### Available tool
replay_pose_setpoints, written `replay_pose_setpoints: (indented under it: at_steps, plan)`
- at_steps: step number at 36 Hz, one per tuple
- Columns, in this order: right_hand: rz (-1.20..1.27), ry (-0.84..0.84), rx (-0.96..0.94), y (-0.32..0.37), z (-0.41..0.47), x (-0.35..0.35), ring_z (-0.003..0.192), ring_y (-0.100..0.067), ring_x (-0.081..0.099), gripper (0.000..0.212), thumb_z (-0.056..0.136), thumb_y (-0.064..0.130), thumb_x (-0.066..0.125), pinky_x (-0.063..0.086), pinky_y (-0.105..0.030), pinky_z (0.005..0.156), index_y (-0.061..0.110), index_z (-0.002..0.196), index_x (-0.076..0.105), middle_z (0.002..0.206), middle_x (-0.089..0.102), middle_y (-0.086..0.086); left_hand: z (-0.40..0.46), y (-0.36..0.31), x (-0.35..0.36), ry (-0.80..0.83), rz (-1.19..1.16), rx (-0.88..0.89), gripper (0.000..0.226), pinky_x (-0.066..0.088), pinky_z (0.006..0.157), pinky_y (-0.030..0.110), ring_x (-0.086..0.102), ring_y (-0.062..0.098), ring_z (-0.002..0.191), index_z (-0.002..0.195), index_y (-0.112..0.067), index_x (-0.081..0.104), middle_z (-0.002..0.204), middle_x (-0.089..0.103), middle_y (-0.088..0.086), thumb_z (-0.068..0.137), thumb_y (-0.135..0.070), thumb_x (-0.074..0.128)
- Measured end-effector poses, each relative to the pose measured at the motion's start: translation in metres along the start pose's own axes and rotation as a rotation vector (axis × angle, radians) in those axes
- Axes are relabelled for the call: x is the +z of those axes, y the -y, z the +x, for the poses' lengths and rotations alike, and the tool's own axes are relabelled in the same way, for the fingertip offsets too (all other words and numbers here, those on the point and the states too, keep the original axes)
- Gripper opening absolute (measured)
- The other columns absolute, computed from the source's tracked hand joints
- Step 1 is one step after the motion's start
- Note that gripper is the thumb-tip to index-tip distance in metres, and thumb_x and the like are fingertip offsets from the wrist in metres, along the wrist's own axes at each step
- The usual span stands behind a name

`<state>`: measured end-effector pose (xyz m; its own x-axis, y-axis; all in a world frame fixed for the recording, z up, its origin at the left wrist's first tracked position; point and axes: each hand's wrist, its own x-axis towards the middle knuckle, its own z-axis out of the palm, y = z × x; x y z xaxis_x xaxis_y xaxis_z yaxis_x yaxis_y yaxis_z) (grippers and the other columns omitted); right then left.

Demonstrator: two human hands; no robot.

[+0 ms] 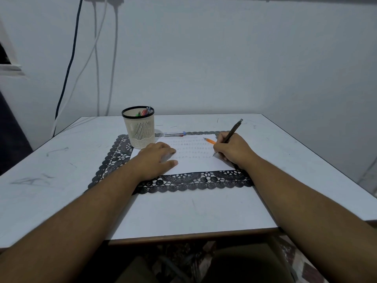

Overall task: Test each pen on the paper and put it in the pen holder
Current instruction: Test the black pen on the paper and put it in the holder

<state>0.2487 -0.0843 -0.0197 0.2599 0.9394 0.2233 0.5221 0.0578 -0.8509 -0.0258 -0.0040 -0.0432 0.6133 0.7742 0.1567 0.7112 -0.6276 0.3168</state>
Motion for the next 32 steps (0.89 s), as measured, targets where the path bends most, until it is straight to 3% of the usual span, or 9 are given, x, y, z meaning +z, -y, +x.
replay_pose_setpoints:
  at_steps: [3, 8, 13, 17, 22, 27, 32]
  plan:
    - [0.001, -0.001, 0.012, 0.0, -0.001, 0.0, 0.043, -0.015, 0.052, 0.014, 0.081, -0.003, 0.063, 0.042, -0.02, 0.047, -0.009, 0.075, 0.051, 0.06, 0.057, -0.019, 0.0, 0.0, 0.0, 0.003, 0.006, -0.006, 0.053, 0.031, 0.117, 0.047, 0.032, 0.021, 0.142, 0.147, -0.032, 0.05, 0.151, 0.043, -0.006, 0.1, -0.055, 0.053]
    - [-0.016, 0.026, 0.007, -0.001, -0.001, -0.002, 0.053, -0.019, 0.048, 0.018, 0.079, 0.001, 0.064, 0.04, -0.027, 0.053, 0.008, 0.068, 0.052, 0.062, 0.051, -0.015, 0.001, 0.0, 0.002, -0.009, 0.004, 0.003, 0.052, 0.032, 0.117, 0.046, 0.034, 0.022, 0.141, 0.146, -0.032, 0.051, 0.15, 0.044, -0.006, 0.1, -0.054, 0.054]
    - [-0.008, 0.029, 0.01, 0.002, -0.002, 0.0, 0.051, -0.018, 0.051, 0.016, 0.08, 0.001, 0.065, 0.043, -0.024, 0.052, 0.007, 0.068, 0.055, 0.063, 0.058, -0.018, 0.001, 0.001, 0.0, -0.003, -0.001, -0.003, 0.062, 0.033, 0.117, 0.047, 0.035, 0.021, 0.14, 0.146, -0.032, 0.051, 0.149, 0.045, -0.006, 0.094, -0.065, 0.05]
    - [0.034, 0.011, 0.05, 0.001, -0.004, -0.001, 0.044, -0.012, 0.054, 0.012, 0.084, -0.002, 0.061, 0.043, -0.02, 0.045, -0.001, 0.075, 0.053, 0.063, 0.057, -0.019, 0.0, 0.0, 0.002, -0.013, 0.008, 0.006, 0.052, 0.033, 0.116, 0.047, 0.034, 0.022, 0.14, 0.147, -0.032, 0.051, 0.15, 0.044, -0.007, 0.1, -0.055, 0.054]
    - [-0.029, 0.038, 0.008, 0.004, -0.005, 0.0, 0.056, -0.017, 0.052, 0.027, 0.076, 0.005, 0.067, 0.042, -0.031, 0.059, 0.019, 0.059, 0.052, 0.06, 0.057, -0.007, 0.0, 0.0, 0.001, -0.004, -0.003, 0.008, 0.057, 0.033, 0.116, 0.048, 0.034, 0.022, 0.14, 0.147, -0.032, 0.051, 0.15, 0.044, -0.006, 0.097, -0.06, 0.051]
    - [0.137, -0.012, 0.05, 0.0, -0.009, -0.008, 0.044, -0.02, 0.047, 0.019, 0.082, -0.002, 0.063, 0.038, -0.026, 0.046, 0.009, 0.068, 0.054, 0.055, 0.055, -0.013, -0.001, -0.004, 0.004, -0.004, 0.0, 0.002, 0.053, 0.031, 0.117, 0.047, 0.032, 0.022, 0.142, 0.148, -0.031, 0.05, 0.152, 0.043, -0.006, 0.1, -0.054, 0.053]
    - [0.238, -0.04, 0.087, -0.006, -0.004, -0.01, 0.049, -0.027, 0.056, 0.015, 0.09, -0.002, 0.063, 0.045, -0.028, 0.047, 0.007, 0.08, 0.056, 0.064, 0.061, -0.019, -0.001, -0.008, 0.005, -0.007, 0.0, 0.014, 0.053, 0.033, 0.116, 0.045, 0.033, 0.021, 0.141, 0.147, -0.03, 0.05, 0.151, 0.044, -0.007, 0.1, -0.054, 0.054]
